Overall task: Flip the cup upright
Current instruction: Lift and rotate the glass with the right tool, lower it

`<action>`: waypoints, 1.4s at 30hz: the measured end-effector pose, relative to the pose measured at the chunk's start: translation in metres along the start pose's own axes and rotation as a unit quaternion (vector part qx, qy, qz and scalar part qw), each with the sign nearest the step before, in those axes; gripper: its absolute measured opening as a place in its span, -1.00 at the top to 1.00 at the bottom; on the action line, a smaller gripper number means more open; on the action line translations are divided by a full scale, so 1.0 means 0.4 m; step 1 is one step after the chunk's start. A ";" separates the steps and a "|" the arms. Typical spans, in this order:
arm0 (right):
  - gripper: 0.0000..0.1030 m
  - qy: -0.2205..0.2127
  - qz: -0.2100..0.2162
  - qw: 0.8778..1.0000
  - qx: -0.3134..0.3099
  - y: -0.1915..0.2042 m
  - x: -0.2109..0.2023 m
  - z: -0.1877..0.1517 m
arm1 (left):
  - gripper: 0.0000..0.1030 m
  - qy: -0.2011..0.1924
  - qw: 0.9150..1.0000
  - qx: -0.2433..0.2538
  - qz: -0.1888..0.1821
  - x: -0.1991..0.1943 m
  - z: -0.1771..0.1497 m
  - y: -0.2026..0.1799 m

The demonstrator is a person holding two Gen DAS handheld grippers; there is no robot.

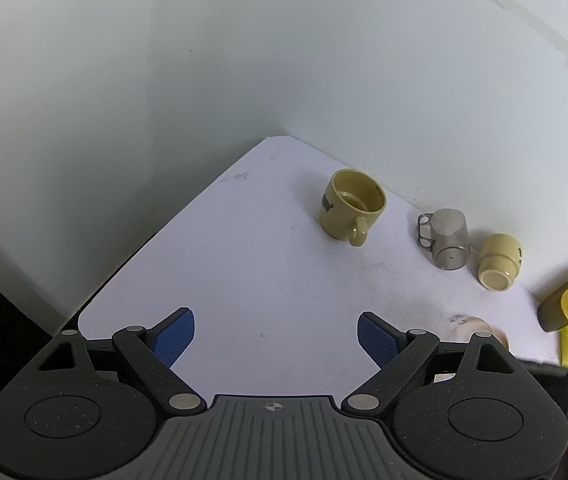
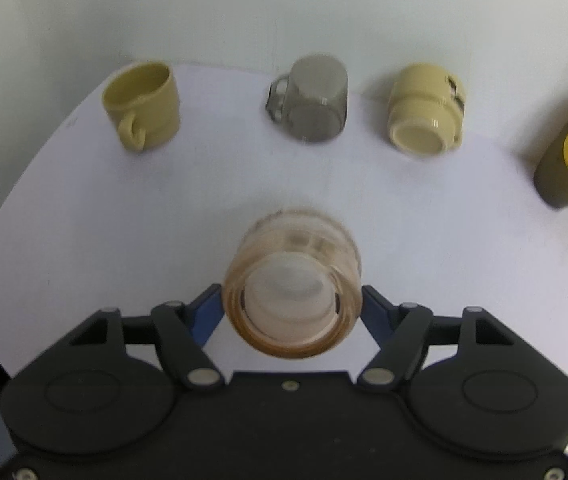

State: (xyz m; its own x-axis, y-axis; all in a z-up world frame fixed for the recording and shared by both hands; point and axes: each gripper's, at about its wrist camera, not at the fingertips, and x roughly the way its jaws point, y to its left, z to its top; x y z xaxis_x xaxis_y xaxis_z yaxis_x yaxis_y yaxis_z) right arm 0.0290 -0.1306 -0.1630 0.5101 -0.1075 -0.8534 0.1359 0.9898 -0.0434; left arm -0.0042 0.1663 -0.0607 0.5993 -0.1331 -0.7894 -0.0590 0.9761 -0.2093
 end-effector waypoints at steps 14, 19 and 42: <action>-0.37 0.025 0.005 0.999 0.039 -0.040 0.052 0.073 | -0.71 -0.004 1.000 -0.020 0.010 -0.005 -0.002 0.027; -0.56 -0.005 -0.006 1.000 0.019 -0.042 0.022 0.074 | -0.71 -0.002 1.000 -0.016 0.007 0.001 -0.001 0.021; -0.33 0.014 0.003 1.000 0.021 -0.028 0.071 0.080 | -0.71 0.002 1.000 -0.005 0.000 0.011 -0.001 -0.017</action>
State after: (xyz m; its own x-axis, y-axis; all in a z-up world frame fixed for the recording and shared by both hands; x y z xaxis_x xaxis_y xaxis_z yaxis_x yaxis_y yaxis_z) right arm 0.0692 -0.1477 -0.1701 0.4870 -0.0981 -0.8679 0.1687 0.9855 -0.0168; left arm -0.0015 0.1590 -0.0628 0.5954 -0.1340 -0.7922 -0.0662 0.9745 -0.2145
